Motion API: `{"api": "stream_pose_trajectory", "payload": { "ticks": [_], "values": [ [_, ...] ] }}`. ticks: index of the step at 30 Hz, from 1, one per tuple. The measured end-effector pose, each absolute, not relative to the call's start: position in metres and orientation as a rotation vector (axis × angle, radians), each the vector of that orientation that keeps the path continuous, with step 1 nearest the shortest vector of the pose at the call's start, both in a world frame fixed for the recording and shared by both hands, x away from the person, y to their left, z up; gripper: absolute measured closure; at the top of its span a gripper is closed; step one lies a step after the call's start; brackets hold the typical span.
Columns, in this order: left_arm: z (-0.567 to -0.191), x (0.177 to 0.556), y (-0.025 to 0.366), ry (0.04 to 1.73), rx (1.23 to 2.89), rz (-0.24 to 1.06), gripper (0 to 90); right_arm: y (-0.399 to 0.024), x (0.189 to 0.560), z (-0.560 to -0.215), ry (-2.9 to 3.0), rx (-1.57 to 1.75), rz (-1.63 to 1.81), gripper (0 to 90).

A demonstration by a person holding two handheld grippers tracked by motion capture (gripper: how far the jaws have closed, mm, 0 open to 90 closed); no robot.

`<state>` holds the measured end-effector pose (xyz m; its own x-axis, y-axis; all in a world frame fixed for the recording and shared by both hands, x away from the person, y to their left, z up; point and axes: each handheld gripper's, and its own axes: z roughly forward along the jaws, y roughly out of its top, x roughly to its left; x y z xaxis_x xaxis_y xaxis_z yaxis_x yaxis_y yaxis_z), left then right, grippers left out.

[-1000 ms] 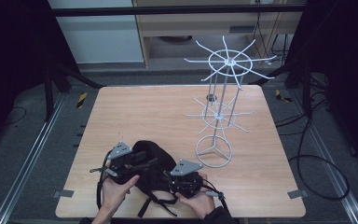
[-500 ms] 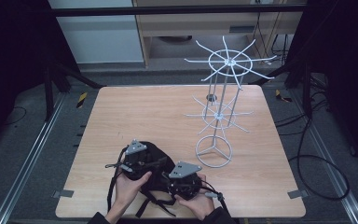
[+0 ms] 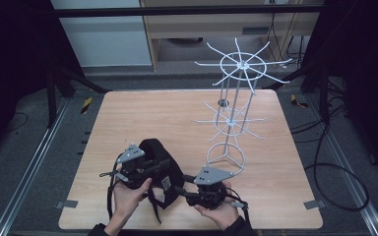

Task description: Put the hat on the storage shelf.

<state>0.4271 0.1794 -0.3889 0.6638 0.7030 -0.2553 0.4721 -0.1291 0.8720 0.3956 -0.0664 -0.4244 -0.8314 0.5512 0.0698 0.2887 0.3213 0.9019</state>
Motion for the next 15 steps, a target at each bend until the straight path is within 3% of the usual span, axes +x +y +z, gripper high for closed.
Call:
{"api": "stream_pose_trajectory", "payload": {
  "ticks": [10,15],
  "values": [
    [-0.364,0.415,0.185,0.835,1.734,0.276,78.8,-0.073,0.403,-0.424,2.267,0.755,1.513,45.6],
    [-0.363,0.411,0.178,0.78,1.755,0.259,78.9,-0.065,0.41,-0.435,2.305,0.739,1.509,48.5]
  ]
}}
